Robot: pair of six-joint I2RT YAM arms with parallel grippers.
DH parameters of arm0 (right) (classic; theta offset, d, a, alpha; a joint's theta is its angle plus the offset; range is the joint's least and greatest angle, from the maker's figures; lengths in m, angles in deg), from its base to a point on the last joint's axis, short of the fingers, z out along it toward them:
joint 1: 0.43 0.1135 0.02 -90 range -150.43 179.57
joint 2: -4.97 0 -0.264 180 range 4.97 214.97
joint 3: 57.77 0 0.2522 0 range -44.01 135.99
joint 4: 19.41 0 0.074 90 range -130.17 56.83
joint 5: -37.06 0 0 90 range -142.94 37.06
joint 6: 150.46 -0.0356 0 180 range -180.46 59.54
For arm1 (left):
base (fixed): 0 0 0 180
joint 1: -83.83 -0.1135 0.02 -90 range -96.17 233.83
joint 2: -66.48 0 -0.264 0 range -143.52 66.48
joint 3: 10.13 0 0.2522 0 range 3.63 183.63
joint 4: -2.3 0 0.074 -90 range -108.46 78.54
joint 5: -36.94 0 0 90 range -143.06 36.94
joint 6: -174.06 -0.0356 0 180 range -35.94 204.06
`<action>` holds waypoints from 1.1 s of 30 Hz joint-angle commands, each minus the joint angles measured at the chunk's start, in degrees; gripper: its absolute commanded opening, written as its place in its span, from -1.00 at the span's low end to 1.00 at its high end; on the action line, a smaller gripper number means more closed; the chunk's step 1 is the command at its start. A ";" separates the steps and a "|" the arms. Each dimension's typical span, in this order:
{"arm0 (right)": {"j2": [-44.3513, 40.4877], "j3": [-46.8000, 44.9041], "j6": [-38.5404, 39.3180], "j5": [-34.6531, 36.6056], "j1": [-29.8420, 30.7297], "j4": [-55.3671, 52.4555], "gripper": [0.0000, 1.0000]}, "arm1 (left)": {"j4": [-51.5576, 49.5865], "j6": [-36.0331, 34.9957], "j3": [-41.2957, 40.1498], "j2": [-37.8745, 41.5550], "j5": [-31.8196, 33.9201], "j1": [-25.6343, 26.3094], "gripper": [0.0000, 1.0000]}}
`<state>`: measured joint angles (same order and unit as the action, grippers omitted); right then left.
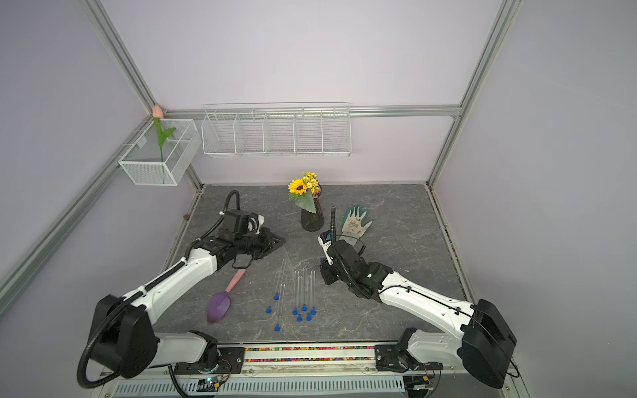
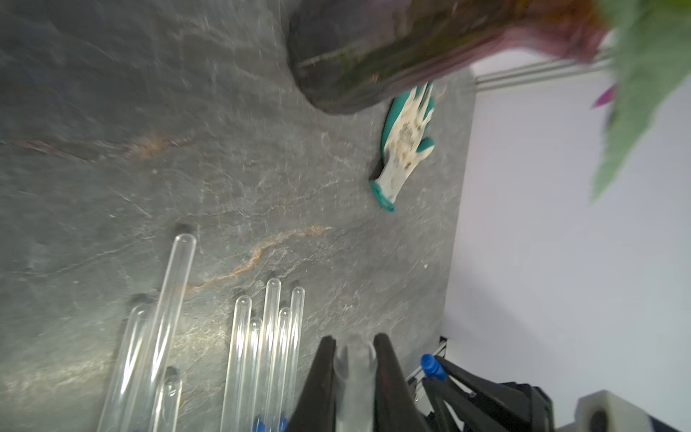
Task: Remove stoppers from test tubes
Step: Open the stopper on the test tube, then place the test tube at the center of the board.
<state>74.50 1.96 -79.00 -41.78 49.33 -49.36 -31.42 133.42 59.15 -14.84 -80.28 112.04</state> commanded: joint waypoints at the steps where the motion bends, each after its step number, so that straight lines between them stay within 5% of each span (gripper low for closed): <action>1: 0.15 1.31 -5.27 0.02 -1.92 -9.81 -0.66 | -1.86 -4.86 5.55 -5.99 2.41 4.91 -1.00; 16: 3.19 -2.23 -9.15 -15.34 -12.22 -18.86 -0.55 | -0.03 -2.64 25.07 -34.83 3.23 19.88 -1.00; 33: 11.76 -0.06 -8.61 -18.70 -13.28 -20.55 -0.26 | 1.31 -2.17 25.53 -40.80 6.82 22.25 -1.00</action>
<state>86.59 0.70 -87.64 -59.46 36.35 -69.18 -30.88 130.93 84.79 -53.90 -75.08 133.85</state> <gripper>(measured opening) 0.360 0.144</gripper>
